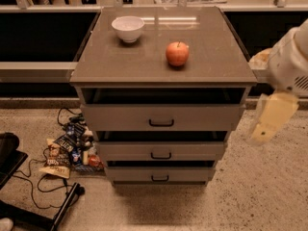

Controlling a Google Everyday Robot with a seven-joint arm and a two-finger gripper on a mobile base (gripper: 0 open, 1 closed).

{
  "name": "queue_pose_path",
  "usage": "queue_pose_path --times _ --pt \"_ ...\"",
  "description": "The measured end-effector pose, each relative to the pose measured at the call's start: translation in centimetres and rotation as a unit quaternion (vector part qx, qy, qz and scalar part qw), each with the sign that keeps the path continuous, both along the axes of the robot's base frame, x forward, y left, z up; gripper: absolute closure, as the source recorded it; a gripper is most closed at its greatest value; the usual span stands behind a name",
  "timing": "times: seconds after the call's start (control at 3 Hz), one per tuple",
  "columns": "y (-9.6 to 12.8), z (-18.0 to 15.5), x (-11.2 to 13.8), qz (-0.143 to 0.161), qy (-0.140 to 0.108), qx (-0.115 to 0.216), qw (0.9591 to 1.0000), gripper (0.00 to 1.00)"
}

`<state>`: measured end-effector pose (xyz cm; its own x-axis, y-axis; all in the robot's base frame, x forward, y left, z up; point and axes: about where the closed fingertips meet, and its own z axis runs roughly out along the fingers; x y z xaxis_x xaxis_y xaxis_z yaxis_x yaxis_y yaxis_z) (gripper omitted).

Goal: Open bottom drawer

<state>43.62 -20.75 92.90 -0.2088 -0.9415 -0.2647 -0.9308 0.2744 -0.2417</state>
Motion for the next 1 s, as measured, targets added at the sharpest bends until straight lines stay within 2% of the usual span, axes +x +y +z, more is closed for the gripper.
queue_pose_path --times 0.33,0.67,1.0 --pt "-1.3 -5.7 -0.5 -0.021 0.002 0.02 0.9996 0.0" --pt "-2.4 -14.6 0.5 -0.028 0.021 0.0 0.9994 0.0" --pt "-3.1 -20.0 1.9 -0.022 0.028 -0.033 0.9988 0.0"
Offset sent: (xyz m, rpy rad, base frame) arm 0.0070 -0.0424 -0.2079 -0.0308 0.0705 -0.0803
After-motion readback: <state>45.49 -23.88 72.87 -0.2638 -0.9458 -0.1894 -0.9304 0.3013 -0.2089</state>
